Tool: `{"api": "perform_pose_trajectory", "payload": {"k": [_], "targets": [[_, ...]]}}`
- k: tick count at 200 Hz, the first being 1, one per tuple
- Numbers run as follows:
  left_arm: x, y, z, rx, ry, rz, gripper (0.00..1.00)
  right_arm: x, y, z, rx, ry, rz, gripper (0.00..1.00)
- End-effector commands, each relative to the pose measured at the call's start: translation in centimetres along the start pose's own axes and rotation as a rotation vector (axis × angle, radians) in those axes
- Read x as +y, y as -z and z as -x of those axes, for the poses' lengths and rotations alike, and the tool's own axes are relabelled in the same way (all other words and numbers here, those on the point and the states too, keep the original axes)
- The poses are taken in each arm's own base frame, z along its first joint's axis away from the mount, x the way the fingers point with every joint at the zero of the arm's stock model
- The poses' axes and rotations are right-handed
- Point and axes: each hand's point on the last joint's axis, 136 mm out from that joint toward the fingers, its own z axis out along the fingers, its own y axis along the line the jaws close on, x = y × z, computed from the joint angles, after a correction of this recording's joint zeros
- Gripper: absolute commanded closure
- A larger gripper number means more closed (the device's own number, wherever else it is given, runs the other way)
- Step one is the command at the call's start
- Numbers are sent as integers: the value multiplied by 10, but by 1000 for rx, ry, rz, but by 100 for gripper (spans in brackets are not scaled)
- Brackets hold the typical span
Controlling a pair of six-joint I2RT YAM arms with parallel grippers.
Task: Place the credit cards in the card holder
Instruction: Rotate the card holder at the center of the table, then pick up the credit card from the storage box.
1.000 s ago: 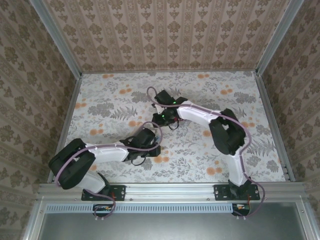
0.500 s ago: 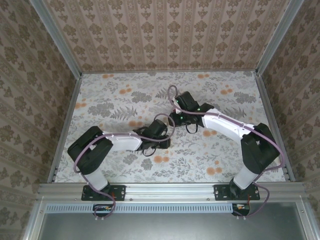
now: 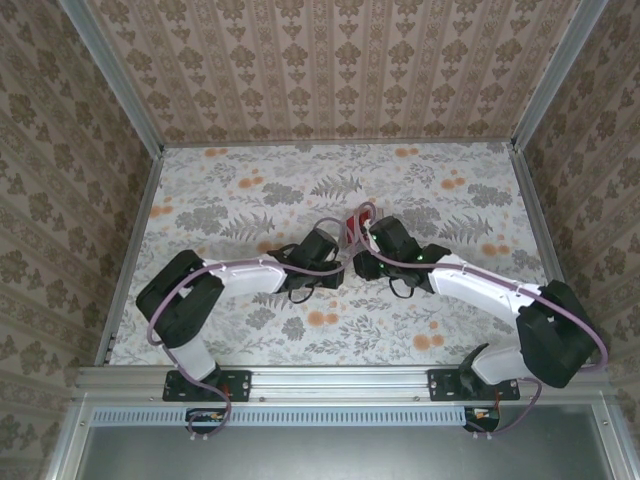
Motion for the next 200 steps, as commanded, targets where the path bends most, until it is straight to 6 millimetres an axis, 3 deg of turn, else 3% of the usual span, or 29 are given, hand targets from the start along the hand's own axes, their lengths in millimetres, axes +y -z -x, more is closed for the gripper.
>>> {"api": "perform_pose_trajectory", "payload": {"k": [1,54,93,118,149,156,200], "targets": [[6,19,23,-39,-47,26,82,-8,14,11,-69,-11,-52,71],[21,54,60,-101,-32,-12,80,-29,33,33,-85,-61,-99,67],[32,73,84,-146,-3,-44,78,-44,46,61,-128,-121,-82,48],[36,82,97,-170,4,-65,77,-53,51,79,-153,-133,-103,45],[38,86,108,-163,4,-80,76,-64,45,96,-154,-166,-108,45],[38,87,110,-162,2,-81,76,-68,34,95,-129,-182,-109,45],[42,86,128,-195,2,-97,75,-76,8,109,-93,-210,-106,47]]}}
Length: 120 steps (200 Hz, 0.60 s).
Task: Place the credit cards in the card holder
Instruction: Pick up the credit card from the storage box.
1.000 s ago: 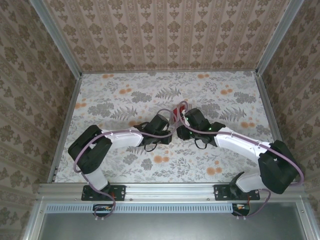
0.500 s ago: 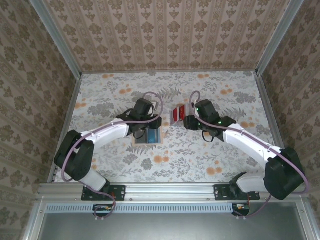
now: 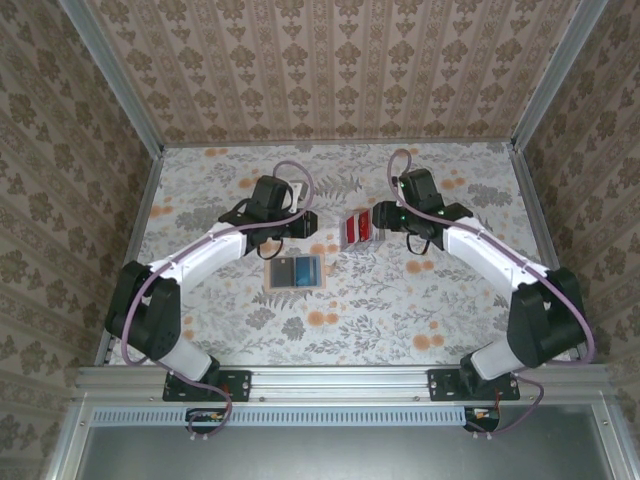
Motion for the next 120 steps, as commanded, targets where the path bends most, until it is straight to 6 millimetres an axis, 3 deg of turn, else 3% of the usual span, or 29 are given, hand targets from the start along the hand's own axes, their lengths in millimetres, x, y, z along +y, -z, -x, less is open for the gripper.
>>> {"api": "perform_pose_trajectory", "payload": {"k": [1,63,120], "targets": [[0,-4,7,0,-24,-26,75,6,-9,6,26,-9,24,47],[23,-34,-3,23,10,-49,75,14,-52,-3,106,-6,75,47],[42,-37,-15,37,18,-35,75,11,-69,-16,137,-4,82,47]]}}
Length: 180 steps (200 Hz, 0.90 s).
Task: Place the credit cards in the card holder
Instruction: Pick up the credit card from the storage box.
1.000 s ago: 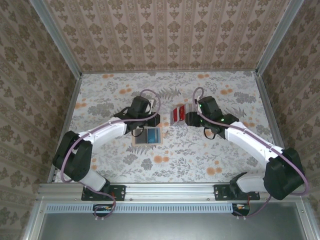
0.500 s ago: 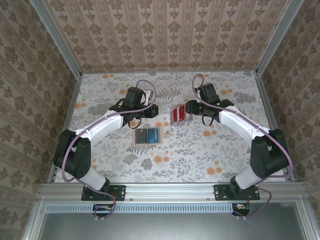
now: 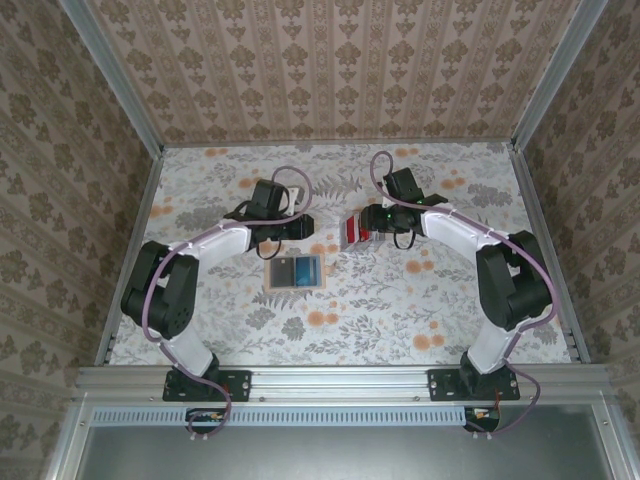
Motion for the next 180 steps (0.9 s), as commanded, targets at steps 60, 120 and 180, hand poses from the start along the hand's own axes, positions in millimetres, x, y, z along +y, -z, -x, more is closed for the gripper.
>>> {"api": "perform_pose_trajectory", "payload": {"k": [60,120,180], "targets": [[11,-10,-6,10,-16,-29,75,1,-22,-7,8,5,36,46],[12,-12,-8,17,-14,-29,75,-9,-28,-15,22,8,-7,46],[13,-14,-11,25,-10,-35,75,-6,-18,-16,-11,18,12,46]]}}
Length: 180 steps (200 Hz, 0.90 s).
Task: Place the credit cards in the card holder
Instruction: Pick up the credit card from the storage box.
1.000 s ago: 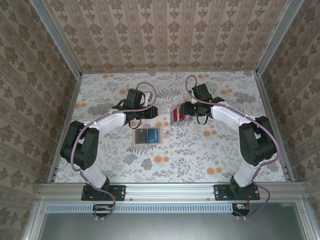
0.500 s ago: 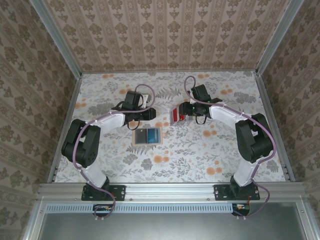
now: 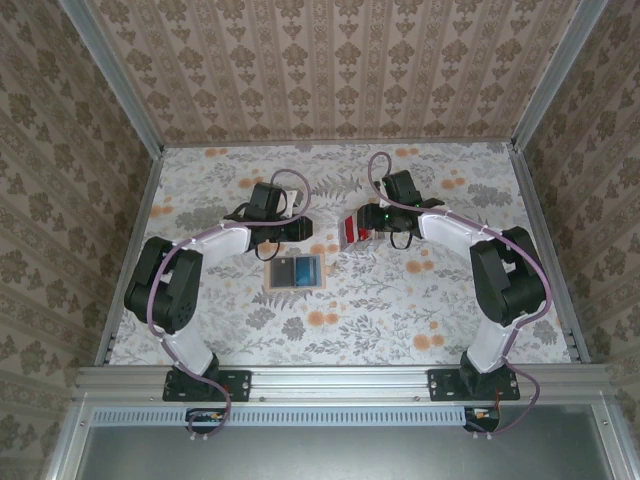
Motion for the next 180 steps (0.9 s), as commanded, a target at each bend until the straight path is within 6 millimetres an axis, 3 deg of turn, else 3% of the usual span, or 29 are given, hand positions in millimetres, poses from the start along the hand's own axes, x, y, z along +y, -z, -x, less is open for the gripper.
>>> {"api": "perform_pose_trajectory", "payload": {"k": [1,62,180], "targets": [[3,-5,-5,13,-19,-15,75,-9,-1,-22,40,6,-27,46],[3,-4,-4,9,-21,-15,75,-6,12,-14,-43,20,-14,45],[3,-4,-5,15,-17,-18,75,4,20,-10,-78,28,44,45]]}}
